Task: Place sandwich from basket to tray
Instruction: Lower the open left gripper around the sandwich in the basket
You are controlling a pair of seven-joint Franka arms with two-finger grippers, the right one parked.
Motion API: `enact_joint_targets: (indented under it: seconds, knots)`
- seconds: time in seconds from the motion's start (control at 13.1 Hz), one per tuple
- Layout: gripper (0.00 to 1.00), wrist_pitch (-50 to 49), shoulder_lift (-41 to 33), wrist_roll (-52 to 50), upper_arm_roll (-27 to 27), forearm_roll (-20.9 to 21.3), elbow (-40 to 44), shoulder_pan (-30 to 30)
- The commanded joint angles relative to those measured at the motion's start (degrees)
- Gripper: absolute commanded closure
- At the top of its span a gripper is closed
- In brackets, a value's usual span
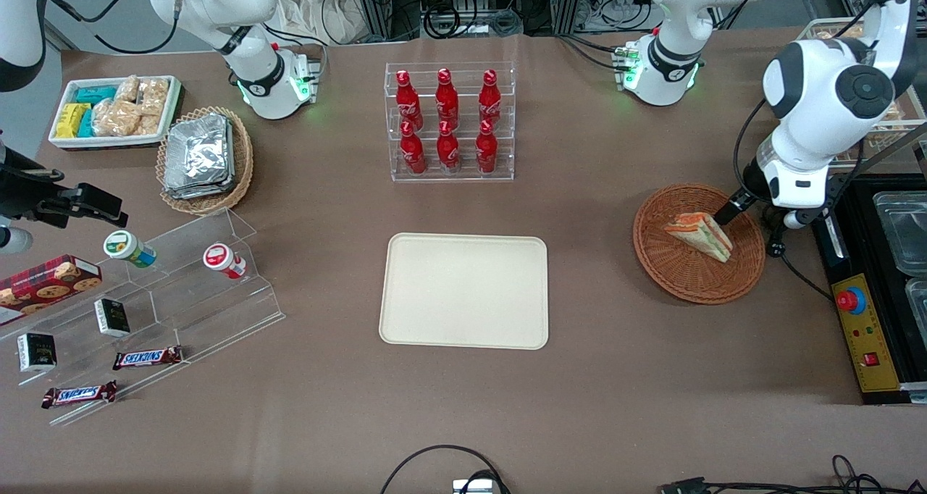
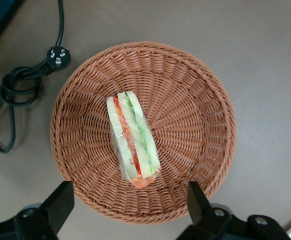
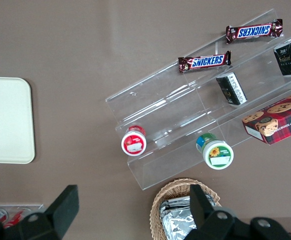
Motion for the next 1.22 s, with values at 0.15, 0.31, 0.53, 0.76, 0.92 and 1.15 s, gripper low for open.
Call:
enact_joint_targets:
  seconds: [0.15, 0.31, 0.53, 0.76, 0.92, 1.15]
  knots:
    - [0.0, 11.42, 2.7, -3.11, -0.11, 0.5, -5.89, 1.75]
    - [0.0, 14.06, 4.9, -4.87, -0.2, 0.5, -6.24, 1.48]
    - [0.0, 17.84, 7.89, -8.82, -0.29, 0.5, -7.12, 0.96]
    - [0.0, 21.18, 9.73, -10.93, -0.38, 0.5, -7.83, 0.78]
    - [0.0, 22.76, 11.23, -12.26, -0.29, 0.5, -7.83, -0.53]
    - [0.0, 25.57, 13.52, -12.79, -0.29, 0.5, -8.18, -0.63]
